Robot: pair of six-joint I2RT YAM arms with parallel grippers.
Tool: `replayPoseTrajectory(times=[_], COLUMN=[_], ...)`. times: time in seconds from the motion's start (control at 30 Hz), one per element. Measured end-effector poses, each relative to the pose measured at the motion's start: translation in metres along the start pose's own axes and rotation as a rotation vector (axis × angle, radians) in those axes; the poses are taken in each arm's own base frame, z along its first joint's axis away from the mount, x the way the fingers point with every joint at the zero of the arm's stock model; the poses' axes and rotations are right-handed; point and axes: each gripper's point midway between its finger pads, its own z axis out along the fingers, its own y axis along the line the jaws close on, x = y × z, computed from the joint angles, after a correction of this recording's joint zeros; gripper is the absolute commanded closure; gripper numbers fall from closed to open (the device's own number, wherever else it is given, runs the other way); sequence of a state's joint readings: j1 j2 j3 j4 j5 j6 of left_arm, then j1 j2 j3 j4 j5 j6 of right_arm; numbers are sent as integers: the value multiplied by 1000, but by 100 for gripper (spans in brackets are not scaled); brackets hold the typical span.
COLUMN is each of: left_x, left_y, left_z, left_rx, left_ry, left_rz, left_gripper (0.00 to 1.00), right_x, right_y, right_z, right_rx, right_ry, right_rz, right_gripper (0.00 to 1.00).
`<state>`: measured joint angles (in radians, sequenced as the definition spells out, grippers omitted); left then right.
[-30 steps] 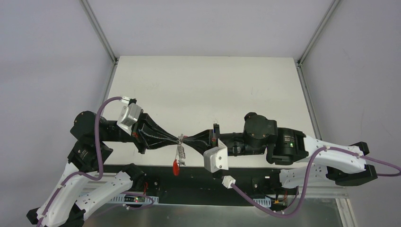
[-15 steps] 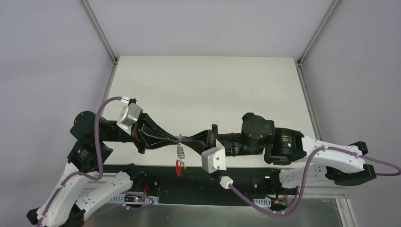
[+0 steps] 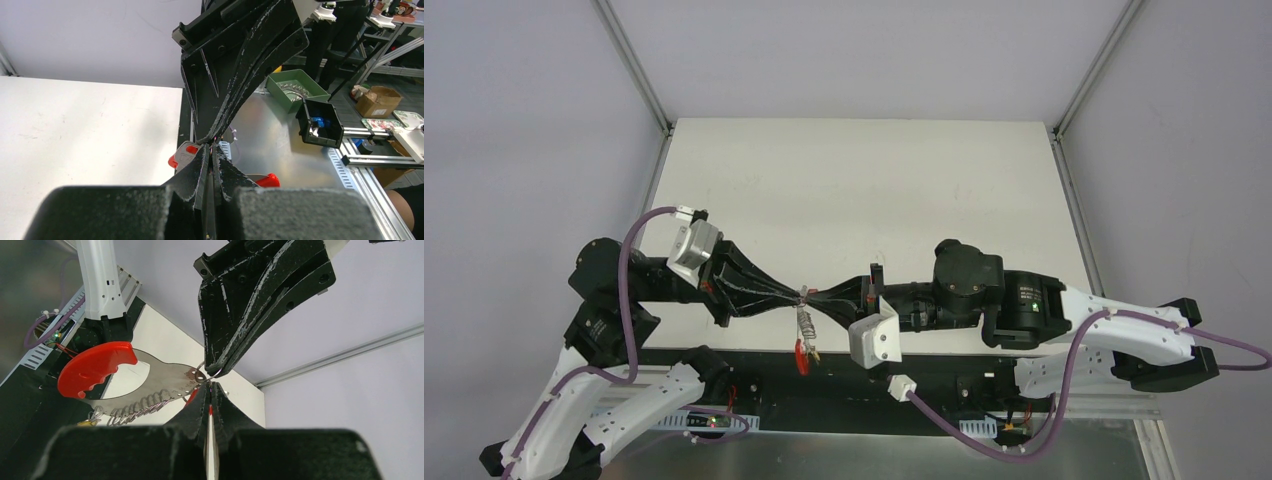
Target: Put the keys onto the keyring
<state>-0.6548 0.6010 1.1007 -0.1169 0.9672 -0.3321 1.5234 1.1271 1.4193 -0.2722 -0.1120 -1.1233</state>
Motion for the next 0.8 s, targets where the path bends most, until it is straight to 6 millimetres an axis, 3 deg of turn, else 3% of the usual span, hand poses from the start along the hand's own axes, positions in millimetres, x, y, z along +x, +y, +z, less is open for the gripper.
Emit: replayPoseTrajectory(times=[0.8], left_x=[-5], left_y=[10], left_z=[-3], left_rx=[-84], left_ry=[-31], left_rz=[4], left_gripper=[100], right_x=[2], right_y=[2], right_z=[2], right_rx=[-4], right_ry=[7], right_rz=[2], right_gripper=[97])
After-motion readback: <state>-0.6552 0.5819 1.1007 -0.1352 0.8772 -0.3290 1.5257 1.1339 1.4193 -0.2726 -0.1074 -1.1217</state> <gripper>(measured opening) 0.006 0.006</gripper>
